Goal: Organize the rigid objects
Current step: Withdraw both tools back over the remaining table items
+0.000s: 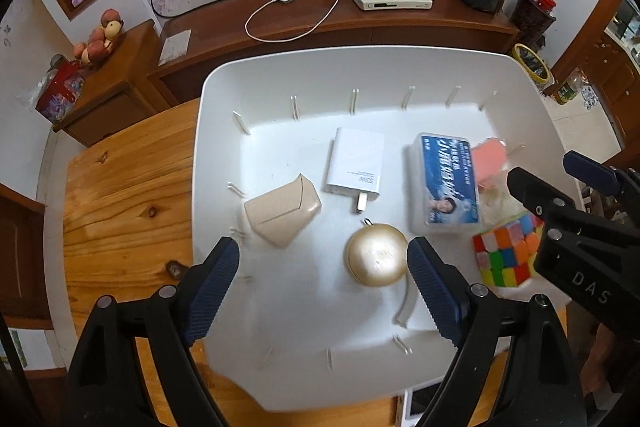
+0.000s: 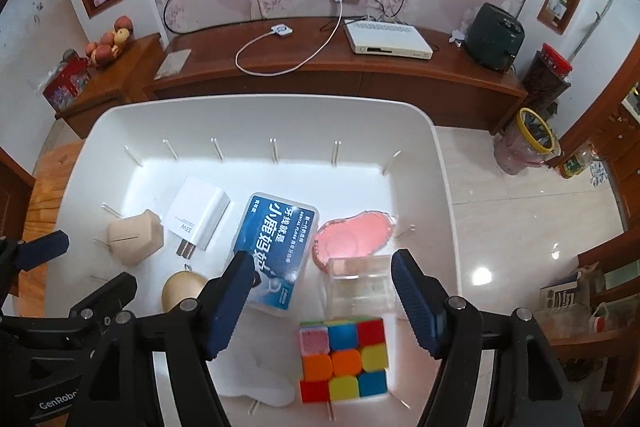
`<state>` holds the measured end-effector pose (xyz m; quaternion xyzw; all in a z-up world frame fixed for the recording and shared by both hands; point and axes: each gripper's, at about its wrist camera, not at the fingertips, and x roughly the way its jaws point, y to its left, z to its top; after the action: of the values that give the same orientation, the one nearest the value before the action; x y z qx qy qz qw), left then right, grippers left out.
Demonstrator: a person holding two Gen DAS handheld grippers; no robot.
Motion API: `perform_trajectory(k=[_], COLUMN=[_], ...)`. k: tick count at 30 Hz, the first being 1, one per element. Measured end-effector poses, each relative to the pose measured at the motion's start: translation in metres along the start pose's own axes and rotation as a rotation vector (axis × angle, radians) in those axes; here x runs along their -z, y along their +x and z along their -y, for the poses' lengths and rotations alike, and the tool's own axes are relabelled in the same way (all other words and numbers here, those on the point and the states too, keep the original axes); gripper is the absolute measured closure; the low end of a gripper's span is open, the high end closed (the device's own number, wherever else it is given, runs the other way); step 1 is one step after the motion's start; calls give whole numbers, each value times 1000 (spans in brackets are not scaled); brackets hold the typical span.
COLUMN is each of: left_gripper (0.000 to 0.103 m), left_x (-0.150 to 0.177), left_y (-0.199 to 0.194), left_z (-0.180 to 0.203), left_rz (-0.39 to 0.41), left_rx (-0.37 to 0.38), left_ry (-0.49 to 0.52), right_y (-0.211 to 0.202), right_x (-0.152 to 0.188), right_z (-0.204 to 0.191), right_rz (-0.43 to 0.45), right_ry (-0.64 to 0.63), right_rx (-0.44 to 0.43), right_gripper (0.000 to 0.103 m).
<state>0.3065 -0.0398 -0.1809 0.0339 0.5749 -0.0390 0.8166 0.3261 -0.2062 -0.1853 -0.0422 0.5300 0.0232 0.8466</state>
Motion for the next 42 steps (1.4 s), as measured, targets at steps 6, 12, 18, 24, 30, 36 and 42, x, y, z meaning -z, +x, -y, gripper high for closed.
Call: perform_trajectory(k=[6,12,18,24,30,36,42], left_gripper=[15,15,15,15,15,15,15], left_x=[12,27,45,67,89,111,128], left_y=[-26,-54,-83,-103,-113,-112,-100], left_z=[6,10,18,27,37,44,50], left_rz=[33,56,93,114,122,111,73], left_rx=[-18,-16,-12,-5,7,16,29], left_ry=[5,-19,-39,-49,-50,-47,-53], right_y=[-32,-66,-103,-134,-153,-154,-146], right_x=[11,29,52,81,119,150,177], right_z=[9,19,28,36,43,51,58], right_rz=[49,86,134,169,178,152,107], right_ry=[1,-3,-16,-37,-64,-71,-82], right_rx=[-10,-18,-32,-55,-71,-79,-79], right_gripper=[31,31,31,31,31,31,31])
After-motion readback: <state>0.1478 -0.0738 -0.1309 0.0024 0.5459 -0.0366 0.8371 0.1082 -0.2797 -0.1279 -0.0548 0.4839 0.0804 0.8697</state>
